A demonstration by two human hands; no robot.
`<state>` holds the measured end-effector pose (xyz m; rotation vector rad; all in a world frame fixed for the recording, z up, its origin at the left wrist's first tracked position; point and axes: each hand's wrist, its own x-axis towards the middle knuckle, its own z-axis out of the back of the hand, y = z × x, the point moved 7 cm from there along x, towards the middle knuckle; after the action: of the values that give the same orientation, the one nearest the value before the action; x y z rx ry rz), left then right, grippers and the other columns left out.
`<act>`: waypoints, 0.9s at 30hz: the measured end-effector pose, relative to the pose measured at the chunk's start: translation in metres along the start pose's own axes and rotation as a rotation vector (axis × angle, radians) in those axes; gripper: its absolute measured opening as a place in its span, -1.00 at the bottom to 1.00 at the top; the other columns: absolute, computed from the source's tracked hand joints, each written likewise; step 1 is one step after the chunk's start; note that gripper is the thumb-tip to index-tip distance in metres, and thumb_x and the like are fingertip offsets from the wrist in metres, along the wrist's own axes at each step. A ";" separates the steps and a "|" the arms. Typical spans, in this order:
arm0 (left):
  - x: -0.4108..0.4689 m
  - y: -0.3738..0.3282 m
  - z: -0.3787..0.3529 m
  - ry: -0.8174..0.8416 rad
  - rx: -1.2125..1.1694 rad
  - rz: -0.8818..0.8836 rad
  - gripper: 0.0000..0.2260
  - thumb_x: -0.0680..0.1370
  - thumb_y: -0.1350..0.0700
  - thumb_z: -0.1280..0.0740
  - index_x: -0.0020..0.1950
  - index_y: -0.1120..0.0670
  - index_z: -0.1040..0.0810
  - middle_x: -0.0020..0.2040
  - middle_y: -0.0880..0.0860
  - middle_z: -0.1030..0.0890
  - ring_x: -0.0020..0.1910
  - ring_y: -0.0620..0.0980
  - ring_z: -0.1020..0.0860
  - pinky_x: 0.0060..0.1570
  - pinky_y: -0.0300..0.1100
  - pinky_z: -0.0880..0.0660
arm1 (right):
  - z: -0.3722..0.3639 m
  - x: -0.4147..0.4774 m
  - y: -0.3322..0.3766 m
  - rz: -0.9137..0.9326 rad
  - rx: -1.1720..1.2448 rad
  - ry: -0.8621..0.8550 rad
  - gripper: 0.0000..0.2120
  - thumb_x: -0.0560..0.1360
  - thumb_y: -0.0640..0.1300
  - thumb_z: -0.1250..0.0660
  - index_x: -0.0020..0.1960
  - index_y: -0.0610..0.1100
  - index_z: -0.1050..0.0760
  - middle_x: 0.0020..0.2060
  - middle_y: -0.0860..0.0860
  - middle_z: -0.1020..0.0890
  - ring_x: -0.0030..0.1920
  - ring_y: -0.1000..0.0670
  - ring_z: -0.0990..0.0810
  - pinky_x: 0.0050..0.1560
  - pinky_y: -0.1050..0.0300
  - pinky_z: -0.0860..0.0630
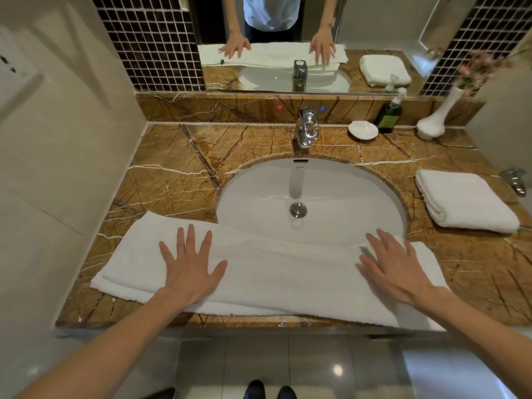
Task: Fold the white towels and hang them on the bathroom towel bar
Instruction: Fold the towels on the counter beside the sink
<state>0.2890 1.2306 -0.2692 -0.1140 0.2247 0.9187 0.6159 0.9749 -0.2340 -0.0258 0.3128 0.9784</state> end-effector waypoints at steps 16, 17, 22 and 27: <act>0.063 -0.096 0.021 0.329 0.077 -0.457 -0.54 0.60 -0.20 0.02 0.25 0.10 -0.40 0.18 0.17 -0.48 0.29 0.20 -0.33 0.37 0.31 0.02 | -0.033 0.083 0.079 0.037 0.148 0.353 -0.60 0.46 0.12 -0.35 0.18 -0.11 -0.46 -0.03 0.02 -0.51 0.02 -0.04 -0.51 -0.05 0.15 -0.37; 0.065 -0.100 0.021 0.329 0.100 -0.474 -0.53 0.58 -0.22 -0.01 0.23 0.10 -0.40 0.16 0.17 -0.48 0.25 0.20 -0.36 0.35 0.26 -0.08 | -0.031 0.083 0.078 0.052 0.142 0.330 -0.61 0.46 0.11 -0.35 0.16 -0.11 -0.45 -0.07 0.04 -0.49 -0.03 -0.02 -0.48 -0.09 0.16 -0.34; 0.074 -0.106 0.025 0.273 -0.034 -0.479 -0.53 0.51 -0.21 -0.23 0.25 0.10 -0.36 0.12 0.10 -0.48 0.09 0.14 -0.48 -0.03 -0.05 -0.35 | -0.028 0.083 0.071 0.065 0.201 0.257 -0.73 0.48 0.09 -0.34 -0.03 -0.06 -0.35 -0.25 0.12 -0.47 -0.23 0.03 -0.43 -0.29 0.16 -0.28; 0.082 -0.102 0.028 0.305 -0.096 -0.474 -0.65 0.56 -0.22 -0.14 -0.11 0.06 -0.44 -0.16 0.02 -0.51 -0.15 0.07 -0.48 -0.24 -0.09 -0.30 | -0.030 0.082 0.070 0.066 0.212 0.296 -0.71 0.49 0.14 -0.31 -0.05 -0.07 -0.37 -0.22 0.09 -0.48 -0.15 -0.04 -0.46 -0.20 0.11 -0.31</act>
<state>0.4223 1.2385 -0.2618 -0.3807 0.4158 0.4355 0.5934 1.0757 -0.2767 0.0337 0.6916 1.0033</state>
